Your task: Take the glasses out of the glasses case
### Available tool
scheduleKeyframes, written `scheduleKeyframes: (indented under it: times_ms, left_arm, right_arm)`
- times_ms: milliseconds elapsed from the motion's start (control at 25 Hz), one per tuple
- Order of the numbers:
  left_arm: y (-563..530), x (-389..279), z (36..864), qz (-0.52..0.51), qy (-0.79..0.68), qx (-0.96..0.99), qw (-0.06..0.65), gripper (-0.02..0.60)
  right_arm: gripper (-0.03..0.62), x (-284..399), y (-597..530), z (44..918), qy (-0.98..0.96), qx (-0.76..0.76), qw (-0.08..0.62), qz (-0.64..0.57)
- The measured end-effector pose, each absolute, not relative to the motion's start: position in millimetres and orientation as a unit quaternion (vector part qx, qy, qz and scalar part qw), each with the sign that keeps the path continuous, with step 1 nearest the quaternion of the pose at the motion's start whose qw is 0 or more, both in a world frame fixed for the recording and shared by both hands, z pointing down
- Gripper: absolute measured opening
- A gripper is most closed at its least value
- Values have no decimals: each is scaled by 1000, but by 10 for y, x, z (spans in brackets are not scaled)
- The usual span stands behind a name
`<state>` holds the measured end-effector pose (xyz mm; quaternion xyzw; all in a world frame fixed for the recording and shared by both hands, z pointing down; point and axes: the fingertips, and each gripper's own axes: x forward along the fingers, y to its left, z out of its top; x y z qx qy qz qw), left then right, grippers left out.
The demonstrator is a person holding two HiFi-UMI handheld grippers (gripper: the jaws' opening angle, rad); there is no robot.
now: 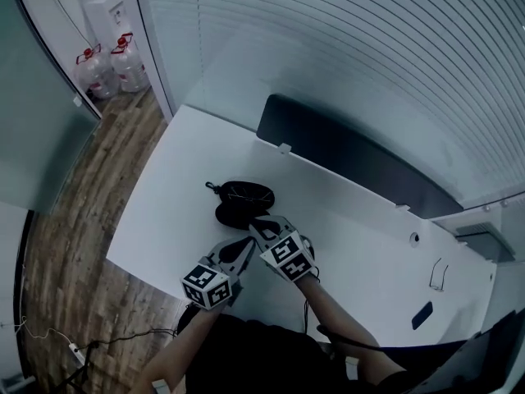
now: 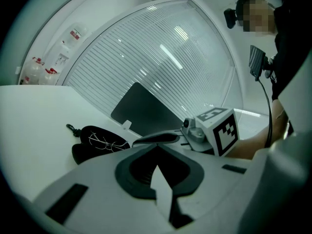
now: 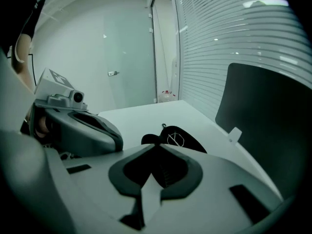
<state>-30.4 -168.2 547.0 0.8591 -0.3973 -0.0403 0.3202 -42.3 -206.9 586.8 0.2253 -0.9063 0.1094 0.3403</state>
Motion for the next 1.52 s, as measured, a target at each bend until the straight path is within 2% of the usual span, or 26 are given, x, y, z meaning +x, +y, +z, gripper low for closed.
scheduleKeyframes:
  times_ms: [720, 1520]
  left_arm:
    - [-2095, -325, 5705, -92, -414, 825, 373, 11]
    - [-2237, -341, 5870, -112, -426, 797, 413, 11]
  right_arm:
    - [96, -414, -2505, 6161, -886, 180, 416, 99]
    - [95, -491, -2733, 6430, -849, 119, 513, 39]
